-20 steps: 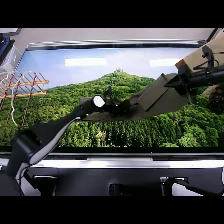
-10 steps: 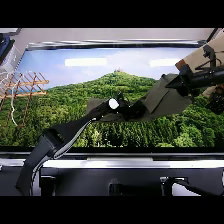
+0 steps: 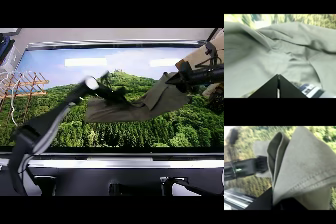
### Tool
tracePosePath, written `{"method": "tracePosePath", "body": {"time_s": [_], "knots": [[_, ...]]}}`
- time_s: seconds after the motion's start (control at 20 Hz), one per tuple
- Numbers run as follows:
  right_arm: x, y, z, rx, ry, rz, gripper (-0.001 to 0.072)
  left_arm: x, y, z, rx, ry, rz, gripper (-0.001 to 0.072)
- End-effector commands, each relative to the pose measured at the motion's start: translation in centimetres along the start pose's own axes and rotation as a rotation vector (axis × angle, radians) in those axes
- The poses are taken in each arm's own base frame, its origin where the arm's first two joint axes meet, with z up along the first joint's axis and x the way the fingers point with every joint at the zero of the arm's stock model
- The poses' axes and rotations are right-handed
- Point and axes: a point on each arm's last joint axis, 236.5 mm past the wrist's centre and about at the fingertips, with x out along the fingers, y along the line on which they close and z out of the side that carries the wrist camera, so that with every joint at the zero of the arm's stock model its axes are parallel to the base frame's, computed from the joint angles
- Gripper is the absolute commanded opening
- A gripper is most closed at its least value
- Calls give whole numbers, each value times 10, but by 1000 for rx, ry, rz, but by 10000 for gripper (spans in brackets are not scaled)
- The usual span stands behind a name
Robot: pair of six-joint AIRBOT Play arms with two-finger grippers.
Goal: Fold the clothes and pants, and hang the long-sleeved shirts on hangers.
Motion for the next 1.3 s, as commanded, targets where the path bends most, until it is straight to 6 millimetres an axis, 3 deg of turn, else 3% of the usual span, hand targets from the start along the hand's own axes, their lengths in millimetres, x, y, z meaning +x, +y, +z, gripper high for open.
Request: {"method": "tracePosePath", "body": {"time_s": [0.0, 0.25, 0.4, 0.55, 0.7, 0.8, 1.15, 1.25], "knots": [[20, 32, 3, -18, -26, 61, 33, -114, 30, 33, 129, -87, 156, 18], [106, 100, -35, -101, 56, 124, 33, -272, 45, 57, 125, -301, 236, 19], [160, 121, -65, -118, 125, 140, 33, -340, 57, 59, 105, -412, 267, 19], [204, 124, -96, -125, 207, 127, 33, -390, 75, 59, 66, -495, 301, 19], [233, 119, -106, -98, 231, 114, 33, -420, 92, 60, 34, -548, 326, 19], [245, 118, -107, -68, 233, 122, 33, -429, 102, 59, 9, -554, 336, 19], [258, 122, -97, -10, 202, 163, 36, -433, 107, 61, 1, -561, 341, 19], [257, 128, -98, 12, 207, 188, 83, -433, 107, 61, 1, -561, 341, 19]]}}
